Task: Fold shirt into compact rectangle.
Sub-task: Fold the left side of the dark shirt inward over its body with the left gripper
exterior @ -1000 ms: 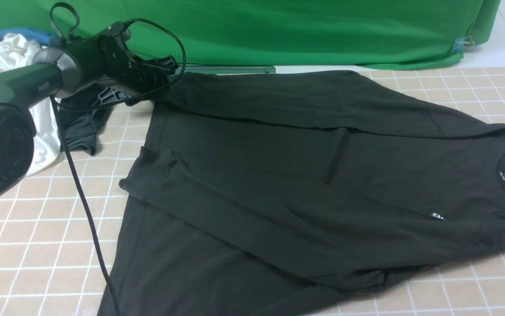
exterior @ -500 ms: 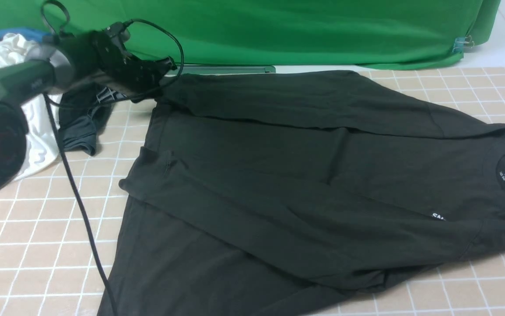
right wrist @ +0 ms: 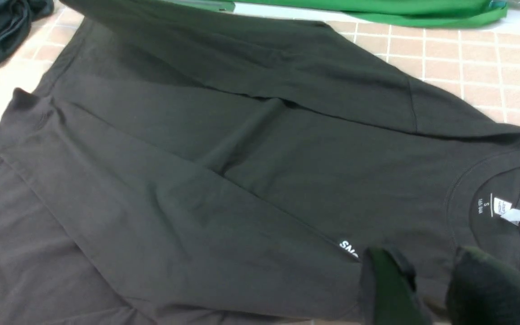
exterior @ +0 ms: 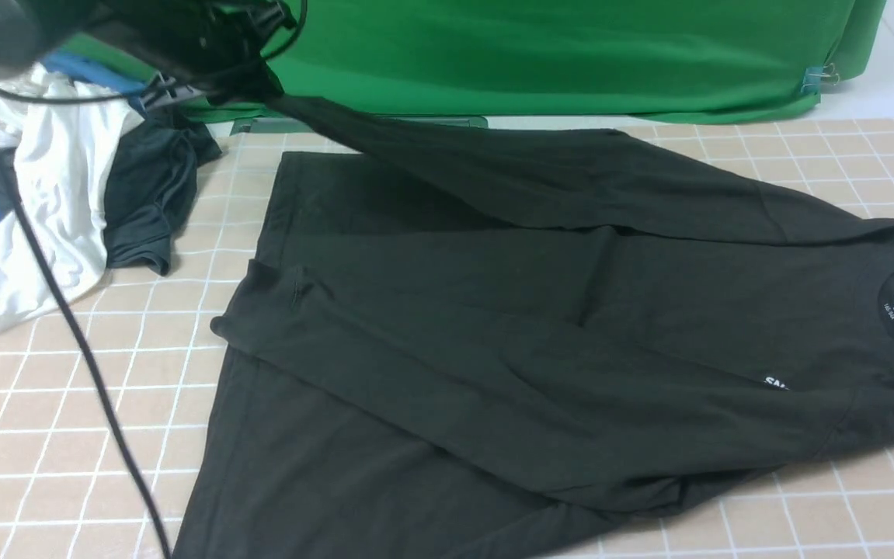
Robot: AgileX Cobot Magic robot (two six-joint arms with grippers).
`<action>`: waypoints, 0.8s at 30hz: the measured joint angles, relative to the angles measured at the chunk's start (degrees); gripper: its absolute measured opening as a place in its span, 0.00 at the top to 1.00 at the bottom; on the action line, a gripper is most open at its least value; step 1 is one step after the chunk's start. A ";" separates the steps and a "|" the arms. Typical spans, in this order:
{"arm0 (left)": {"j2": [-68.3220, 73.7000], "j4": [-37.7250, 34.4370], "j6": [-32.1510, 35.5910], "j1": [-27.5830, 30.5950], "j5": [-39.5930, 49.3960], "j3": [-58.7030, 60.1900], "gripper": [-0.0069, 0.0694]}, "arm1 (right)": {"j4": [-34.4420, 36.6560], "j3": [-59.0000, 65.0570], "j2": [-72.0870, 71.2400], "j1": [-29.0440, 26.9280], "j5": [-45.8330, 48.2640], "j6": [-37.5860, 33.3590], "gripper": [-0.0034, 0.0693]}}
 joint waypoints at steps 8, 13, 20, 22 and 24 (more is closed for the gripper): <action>-6.55 0.00 0.88 0.00 15.47 0.00 0.88 | 0.00 0.00 0.00 0.00 0.49 -2.03 0.90; -10.39 4.74 -0.17 0.00 25.77 0.24 0.88 | -0.06 0.00 0.12 0.00 0.49 -2.20 0.91; -21.21 6.75 -1.96 0.00 26.80 10.43 0.88 | -0.11 0.00 2.35 0.00 1.18 -3.72 0.91; -23.60 6.75 -2.26 0.00 26.74 13.63 0.88 | -0.11 0.00 2.99 0.00 1.18 -3.80 0.91; -28.34 6.75 -3.32 0.00 26.54 21.93 0.88 | -0.17 0.00 4.42 0.00 1.31 -4.55 0.91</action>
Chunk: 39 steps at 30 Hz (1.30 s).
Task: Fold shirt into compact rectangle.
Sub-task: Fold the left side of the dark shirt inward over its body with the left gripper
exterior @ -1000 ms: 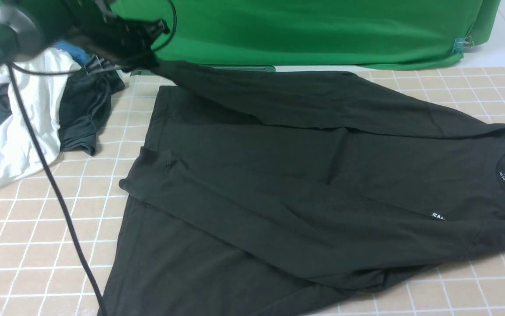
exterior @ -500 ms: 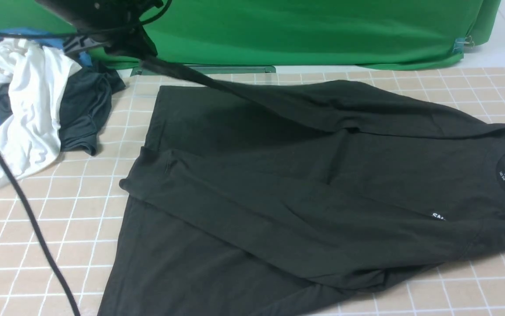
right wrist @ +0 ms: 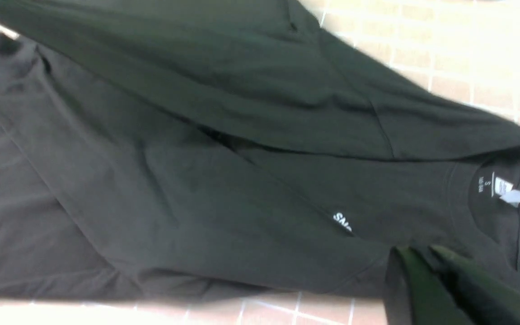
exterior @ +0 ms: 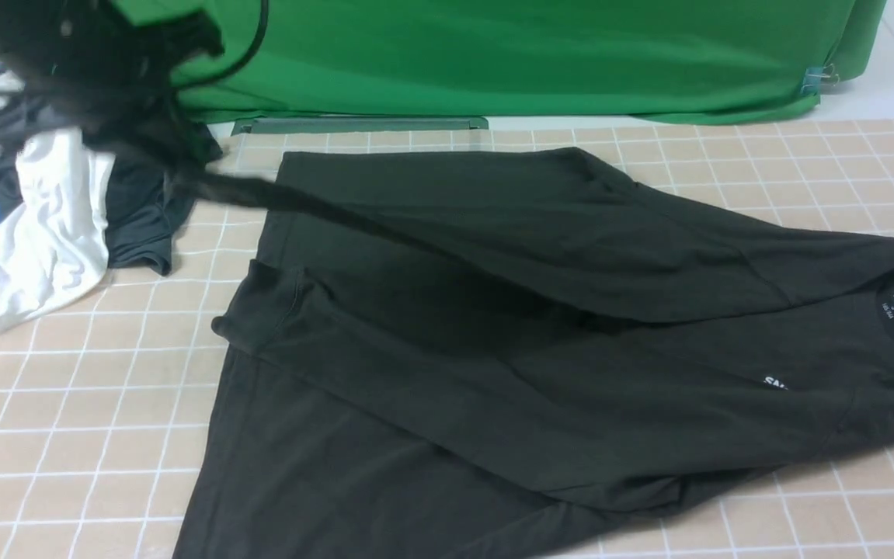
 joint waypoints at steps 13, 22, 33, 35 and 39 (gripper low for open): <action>-4.58 1.27 -1.45 0.00 -27.77 35.21 0.89 | 0.00 0.00 1.27 0.00 0.00 -0.38 0.91; -5.60 1.49 1.79 0.00 -36.08 36.11 0.89 | 0.00 0.00 1.27 0.16 0.34 -0.43 0.90; -7.86 3.62 1.96 0.00 -39.06 41.81 0.89 | 0.00 0.00 1.27 0.18 1.90 -0.43 0.89; -7.86 3.62 1.96 0.00 -39.51 44.07 0.88 | 0.00 0.00 1.27 0.18 1.94 -0.43 0.88; -7.86 3.62 1.96 0.00 -41.65 45.78 0.86 | 0.00 0.00 1.27 0.18 1.94 -0.49 0.88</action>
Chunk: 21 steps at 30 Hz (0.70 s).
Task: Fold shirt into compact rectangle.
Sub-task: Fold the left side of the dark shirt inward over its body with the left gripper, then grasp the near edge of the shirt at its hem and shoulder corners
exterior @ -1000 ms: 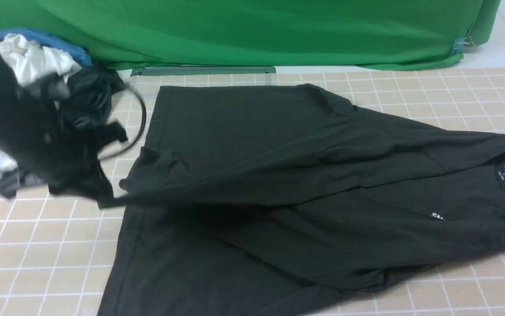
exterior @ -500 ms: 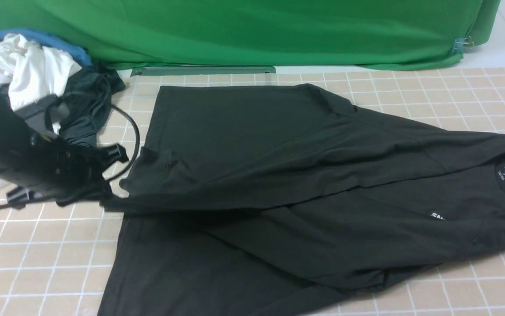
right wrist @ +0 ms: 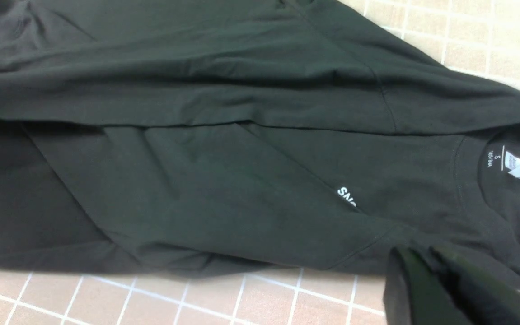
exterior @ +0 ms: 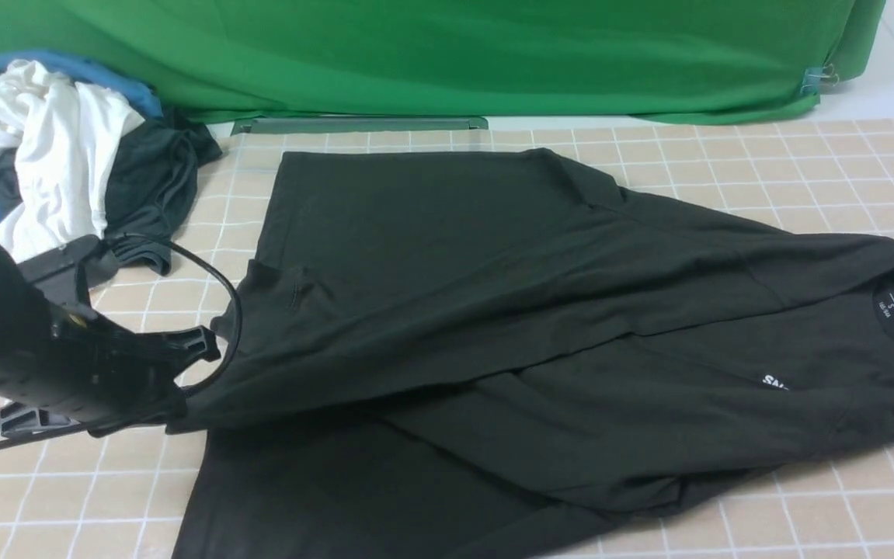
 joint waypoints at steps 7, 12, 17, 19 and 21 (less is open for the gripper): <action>0.00 -0.04 -0.21 0.00 2.30 -1.34 0.51 | 0.00 0.00 0.00 0.06 0.29 0.00 0.87; 0.00 0.20 -0.85 0.00 18.03 -9.62 0.20 | 0.00 0.00 0.00 0.06 2.30 0.00 0.86; -0.34 -1.10 -3.48 0.00 33.14 -13.29 0.13 | 0.00 0.00 1.21 0.06 4.54 -0.06 0.86; -0.43 -1.47 -3.88 -0.19 36.33 -11.33 0.15 | 0.00 0.00 2.06 0.06 4.80 -0.06 0.86; -0.48 -1.53 -5.14 -1.13 36.77 -6.72 0.20 | 0.05 0.00 2.73 0.06 4.95 -0.02 0.85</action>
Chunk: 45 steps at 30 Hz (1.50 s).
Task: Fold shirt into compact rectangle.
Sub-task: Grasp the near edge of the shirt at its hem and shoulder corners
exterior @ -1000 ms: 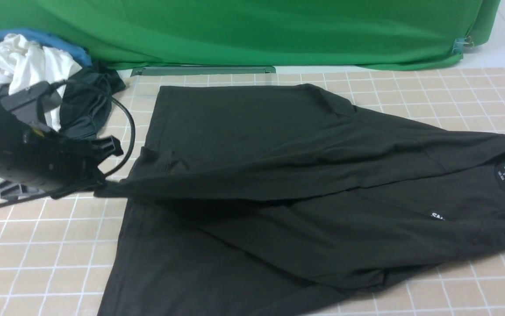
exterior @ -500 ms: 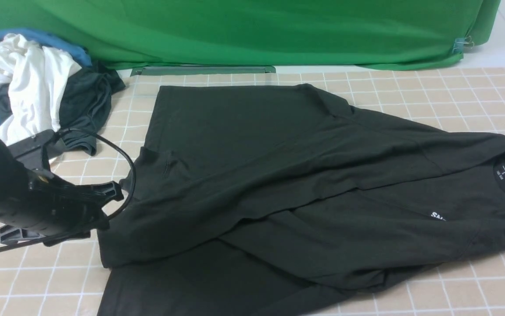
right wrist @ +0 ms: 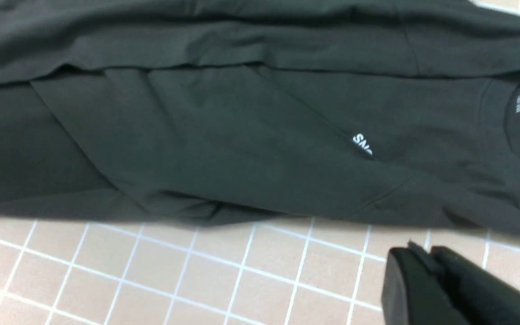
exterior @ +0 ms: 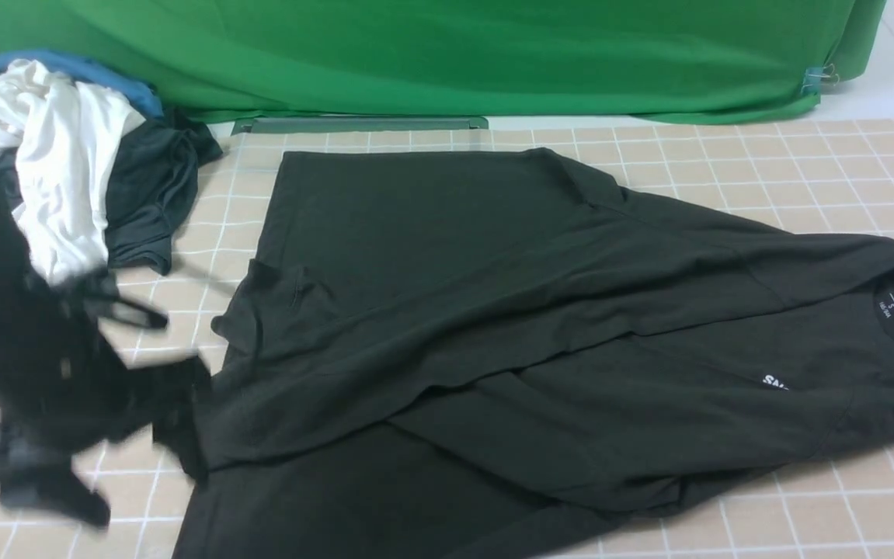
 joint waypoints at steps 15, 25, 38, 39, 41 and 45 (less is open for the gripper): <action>0.11 -0.93 -2.81 -5.26 -14.33 11.06 0.36 | 0.00 0.00 0.28 0.00 -0.48 0.00 0.85; 0.11 -2.66 -2.62 -5.26 -16.08 11.55 0.32 | 0.00 0.00 0.28 0.00 -0.48 0.00 0.85; 0.02 -2.95 -1.68 -5.26 -18.24 14.05 0.32 | 0.33 0.00 0.28 0.00 -0.25 0.00 0.85; -0.01 -3.00 -1.68 -5.26 -18.36 14.05 0.32 | 0.42 0.00 0.28 0.00 -0.25 0.00 0.85; -0.01 -3.04 -1.68 -5.26 -18.49 14.05 0.32 | 0.40 0.00 0.28 0.00 -0.25 0.00 0.85; -0.05 -3.52 -1.68 -5.26 -18.96 14.16 0.32 | 0.40 0.00 0.28 0.00 -0.01 0.00 0.84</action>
